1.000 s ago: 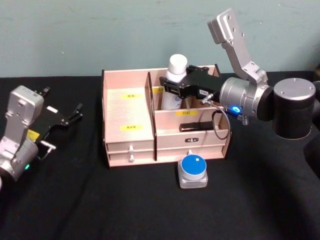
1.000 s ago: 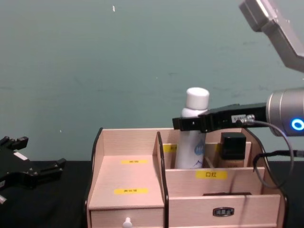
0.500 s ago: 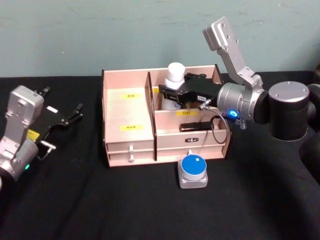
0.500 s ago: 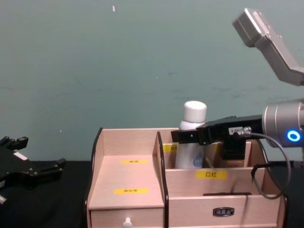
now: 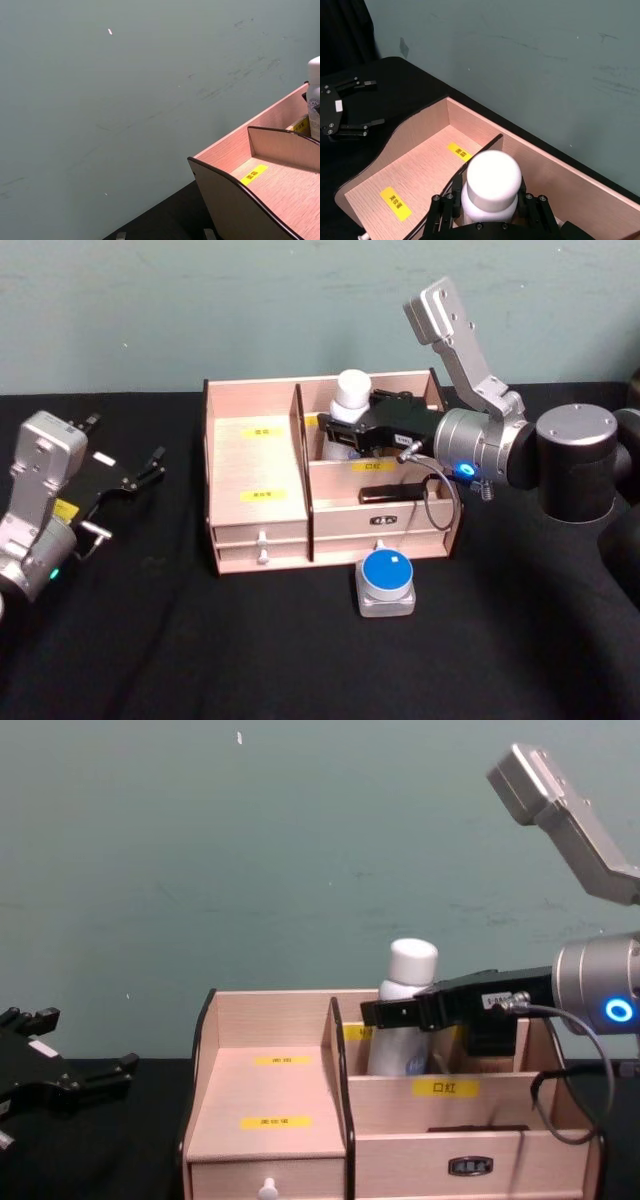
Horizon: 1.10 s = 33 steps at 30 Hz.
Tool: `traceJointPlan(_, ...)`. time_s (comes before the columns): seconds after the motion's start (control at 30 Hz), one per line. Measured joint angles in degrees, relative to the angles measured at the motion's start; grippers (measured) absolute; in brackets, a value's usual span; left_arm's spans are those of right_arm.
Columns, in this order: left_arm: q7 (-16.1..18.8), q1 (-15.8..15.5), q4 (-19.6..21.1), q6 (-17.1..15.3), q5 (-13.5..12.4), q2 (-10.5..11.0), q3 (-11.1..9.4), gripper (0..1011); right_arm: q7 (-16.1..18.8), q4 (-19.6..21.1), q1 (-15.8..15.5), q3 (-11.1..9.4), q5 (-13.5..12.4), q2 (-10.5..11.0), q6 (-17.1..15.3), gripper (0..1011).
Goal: Pick up the facial cleanser and watermelon frost from the table and place them into the tiered storage box.
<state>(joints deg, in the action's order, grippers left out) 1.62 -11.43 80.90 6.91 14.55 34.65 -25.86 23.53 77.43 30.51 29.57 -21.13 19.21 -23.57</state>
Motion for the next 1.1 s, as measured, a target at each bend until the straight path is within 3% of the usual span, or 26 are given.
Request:
traceJointPlan(0.13,0.00,0.00,0.00,0.00,0.00,0.00,0.00,1001,0.01,0.00,-0.02,0.00,-0.02,0.01,0.01,686)
traceJointPlan(0.33,0.00,0.00,0.00,0.00,0.00,0.00,0.00,1001,0.00,0.03,-0.04,0.00,-0.02,0.03,0.03,912)
traceJointPlan(0.47,0.00,0.00,0.00,0.00,0.00,0.00,0.00,1001,-0.06,0.87,-0.33,-0.44,-0.09,0.22,0.41,1002)
traceJointPlan(0.57,0.00,0.00,0.00,0.00,0.00,0.00,0.00,1001,-0.25,2.00,-0.60,-0.84,-0.16,0.53,0.52,1002)
traceJointPlan(0.73,0.00,0.00,0.00,0.00,0.00,0.00,0.00,1001,-0.92,7.03,-2.28,-2.25,-1.05,1.96,-0.37,1002)
traceJointPlan(0.87,0.00,0.00,0.00,0.00,0.00,0.00,0.00,1001,-2.27,12.58,-5.39,-4.44,-3.39,3.21,-3.06,1003)
traceJointPlan(1.0,0.00,0.00,0.01,0.00,0.00,0.00,0.00,1001,-4.03,19.05,-9.79,-6.56,-6.11,4.95,-6.23,1002)
traceJointPlan(1.1,0.00,0.00,0.01,0.00,0.00,0.00,0.00,1001,-6.10,26.02,-15.08,-8.32,-8.23,6.93,-8.85,1002)
